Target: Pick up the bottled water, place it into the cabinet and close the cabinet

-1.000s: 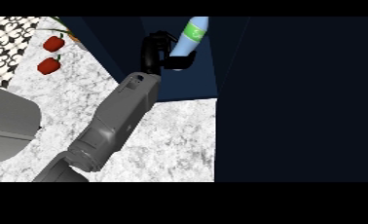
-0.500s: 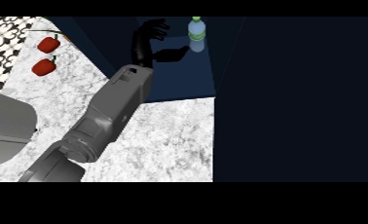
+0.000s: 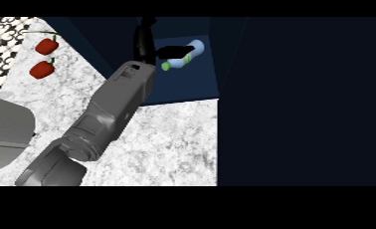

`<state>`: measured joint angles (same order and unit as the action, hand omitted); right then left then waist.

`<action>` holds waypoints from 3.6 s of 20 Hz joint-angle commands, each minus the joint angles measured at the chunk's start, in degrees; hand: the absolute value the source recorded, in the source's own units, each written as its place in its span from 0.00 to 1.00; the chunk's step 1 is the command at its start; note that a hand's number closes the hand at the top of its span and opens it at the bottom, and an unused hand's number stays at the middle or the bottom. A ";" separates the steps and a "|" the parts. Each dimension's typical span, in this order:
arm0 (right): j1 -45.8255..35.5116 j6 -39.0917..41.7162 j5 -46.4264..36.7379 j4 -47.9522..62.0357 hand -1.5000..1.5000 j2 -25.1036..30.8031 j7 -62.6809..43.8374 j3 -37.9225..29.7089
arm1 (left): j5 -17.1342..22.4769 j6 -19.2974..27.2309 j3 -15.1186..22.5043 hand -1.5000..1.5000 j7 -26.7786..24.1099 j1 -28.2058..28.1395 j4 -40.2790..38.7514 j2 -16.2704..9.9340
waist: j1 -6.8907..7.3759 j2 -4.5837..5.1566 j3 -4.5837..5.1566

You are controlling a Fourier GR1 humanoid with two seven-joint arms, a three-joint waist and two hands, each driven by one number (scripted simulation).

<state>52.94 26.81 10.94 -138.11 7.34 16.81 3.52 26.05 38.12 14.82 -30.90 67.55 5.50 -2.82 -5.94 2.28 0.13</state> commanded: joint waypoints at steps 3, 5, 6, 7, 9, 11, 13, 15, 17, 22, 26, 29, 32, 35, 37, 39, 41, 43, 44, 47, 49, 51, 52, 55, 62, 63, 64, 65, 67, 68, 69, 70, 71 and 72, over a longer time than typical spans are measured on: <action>2.09 0.39 3.34 -2.61 0.00 -0.12 -0.86 -0.03 | 2.59 -8.66 -3.29 0.00 -6.18 -0.97 3.89 -0.62 | 0.77 -0.47 0.04; 1.55 0.29 3.02 -3.40 0.00 0.14 -2.01 0.69 | 3.68 -10.89 -4.62 0.00 -7.60 0.08 5.40 0.07 | 1.43 -0.59 0.04; 1.90 0.94 2.93 -3.21 0.00 0.62 -1.99 0.86 | 3.94 -12.28 -5.01 0.00 -7.19 1.54 5.64 -0.36 | 1.18 -0.59 0.02; 0.98 0.70 4.46 -2.24 0.00 0.69 -1.23 -1.28 | 3.46 -12.34 -4.67 0.00 -8.26 0.99 5.48 1.54 | 1.71 -0.86 -0.05; 2.04 0.98 5.05 -4.43 0.00 0.90 -1.76 -0.84 | 4.16 -14.96 -5.60 0.00 -9.93 0.10 5.91 2.11 | 1.93 -0.97 -0.03; 2.97 0.08 2.38 -4.58 0.00 -0.55 -2.57 1.41 | 4.12 -16.29 -5.98 0.00 -7.43 2.31 5.78 1.45 | 2.62 -1.42 -0.06; 1.65 -1.08 6.05 -7.25 0.00 0.49 -5.88 -0.28 | 4.19 -16.87 -5.62 0.00 -10.79 -1.77 7.09 2.73 | 3.63 -1.57 -0.06; -0.82 -1.29 5.23 -3.81 0.00 0.01 -5.77 -0.03 | 3.62 -16.79 -6.00 0.00 -8.56 0.20 7.04 2.51 | 4.40 -1.72 -0.10; 0.27 -2.10 3.82 -6.30 0.00 -1.29 -6.43 2.26 | 3.99 -16.02 -6.04 0.00 -6.42 0.66 8.16 2.78 | 4.41 -1.94 -0.09; 1.62 -2.97 3.02 -7.75 0.00 -1.30 -8.69 3.62 | 5.90 -17.47 -1.16 0.00 -6.16 -8.56 17.11 2.81 | 5.34 -2.76 -0.10; 1.09 -3.30 1.14 -6.28 0.00 -1.88 -8.30 5.08 | 8.18 -16.98 3.65 0.00 -4.15 -13.32 26.02 2.82 | 5.39 -2.75 -0.10; 1.91 -3.90 0.87 -6.78 0.00 -2.37 -7.53 5.09 | 9.62 -21.05 6.66 0.00 -6.12 -20.38 32.19 2.82 | 5.75 -2.79 -0.08; 2.11 -4.12 -0.77 -7.57 0.00 -2.48 -7.54 6.86 | 11.88 -21.88 9.08 0.00 -2.97 -22.20 38.14 2.82 | 5.61 -2.70 -0.07; 2.53 -4.10 -0.43 -5.98 0.00 -2.42 -5.17 4.73 | 10.21 -22.55 12.46 0.00 -4.52 -30.45 46.44 2.82 | 6.53 -2.94 -0.11; 5.59 -3.27 -0.05 -8.80 0.00 -1.60 -5.91 5.90 | 9.82 -22.78 12.90 0.00 -3.88 -31.96 49.97 2.81 | 6.04 -2.87 -0.10; 7.24 -2.80 -0.81 -8.60 0.00 -1.13 -4.69 5.44 | 8.33 -21.12 15.29 0.00 -4.21 -36.69 54.88 2.82 | 6.06 -3.00 -0.11; 2.21 -6.29 -3.80 -8.85 0.00 -3.04 -8.22 8.65 | 8.60 -22.97 15.09 0.00 -0.92 -36.78 58.51 1.53 | 6.46 -2.64 -0.08; 5.73 -2.20 -1.99 -9.01 0.00 0.92 -5.04 5.23 | 8.15 -22.61 17.30 0.00 -1.84 -43.26 63.55 0.45 | 6.30 -2.99 -0.11; 3.18 -2.52 -4.47 -7.37 0.00 0.30 -4.20 6.27 | 8.31 -23.60 17.56 0.00 -0.20 -43.97 66.23 -1.27 | 6.46 -2.89 -0.11; 4.76 1.55 -5.27 -8.48 0.00 3.87 -3.83 8.07 | 8.98 -25.88 19.55 1.00 0.32 -50.91 71.28 -4.56 | 6.60 -2.97 -0.09; 2.04 1.94 -7.90 -9.72 1.00 6.07 -6.48 8.21 | 8.82 -24.46 18.59 1.00 1.87 -50.87 73.24 -5.96 | 6.91 -2.72 -0.06; 4.87 5.37 -9.16 -8.73 1.00 8.89 -4.33 7.88 | 9.59 -26.22 17.93 1.00 2.42 -54.11 76.44 -9.56 | 6.30 -2.90 -0.09; 5.13 6.09 -9.15 -9.62 1.00 9.47 -4.66 8.96 | 9.72 -24.02 18.64 1.00 4.01 -56.21 79.81 -9.36 | 6.54 -2.95 -0.10; 4.75 8.11 -12.25 -11.04 1.00 11.22 -4.20 11.19 | 9.79 -25.36 17.58 0.00 3.24 -60.97 84.92 -14.02 | 6.58 -2.97 -0.07; 5.91 9.72 -17.84 -16.75 1.00 12.56 -2.16 17.96 | 12.67 -26.00 12.49 0.00 1.56 -70.06 94.67 -19.94 | 5.97 -3.29 0.05; 7.46 10.55 -18.57 -16.42 1.00 13.29 -0.69 18.63 | 13.63 -26.34 10.82 0.00 1.02 -71.64 94.37 -20.83 | 5.30 -3.44 0.05; 4.97 9.95 -18.19 -16.13 1.00 13.21 -4.15 21.19 | 14.81 -28.59 10.82 0.00 0.92 -73.74 95.67 -22.18 | 6.75 -2.97 0.12; 6.13 11.46 -19.69 -16.11 1.00 14.63 -4.09 23.58 | 15.72 -28.67 9.90 0.00 2.06 -73.52 96.05 -22.74 | 5.98 -3.20 0.13; 4.67 11.93 -19.99 -16.42 1.00 15.78 -5.93 25.77 | 18.02 -30.39 8.71 0.00 1.23 -76.86 98.25 -23.59 | 6.84 -3.22 0.23; 4.01 13.38 -19.88 -16.30 1.00 17.69 -5.77 25.38 | 19.12 -32.24 7.44 0.00 1.31 -77.84 99.01 -25.45 | 7.03 -3.42 0.26; 3.25 12.59 -21.23 -16.76 1.00 16.30 -6.30 29.27 | 19.88 -32.85 6.43 0.00 0.64 -78.15 97.06 -25.11 | 6.37 -3.35 0.37; 2.15 12.43 -20.43 -18.20 1.00 16.82 -7.30 29.33 | 19.34 -31.02 7.67 0.00 1.83 -79.39 100.54 -25.15 | 7.23 -3.42 0.30; 0.43 12.56 -22.47 -15.89 1.00 16.41 -7.20 31.48 | 20.35 -31.57 5.57 0.00 1.82 -79.16 99.56 -26.02 | 6.68 -3.54 0.33; 0.34 12.53 -21.47 -17.76 1.00 17.36 -8.62 31.80 | 21.00 -32.59 5.08 0.00 2.19 -80.12 100.42 -27.27 | 7.27 -3.61 0.47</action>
<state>54.85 37.43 -0.42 -143.30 22.18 13.75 29.57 44.63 7.23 22.46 -29.30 -9.74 103.67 -27.44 0.85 -1.13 0.42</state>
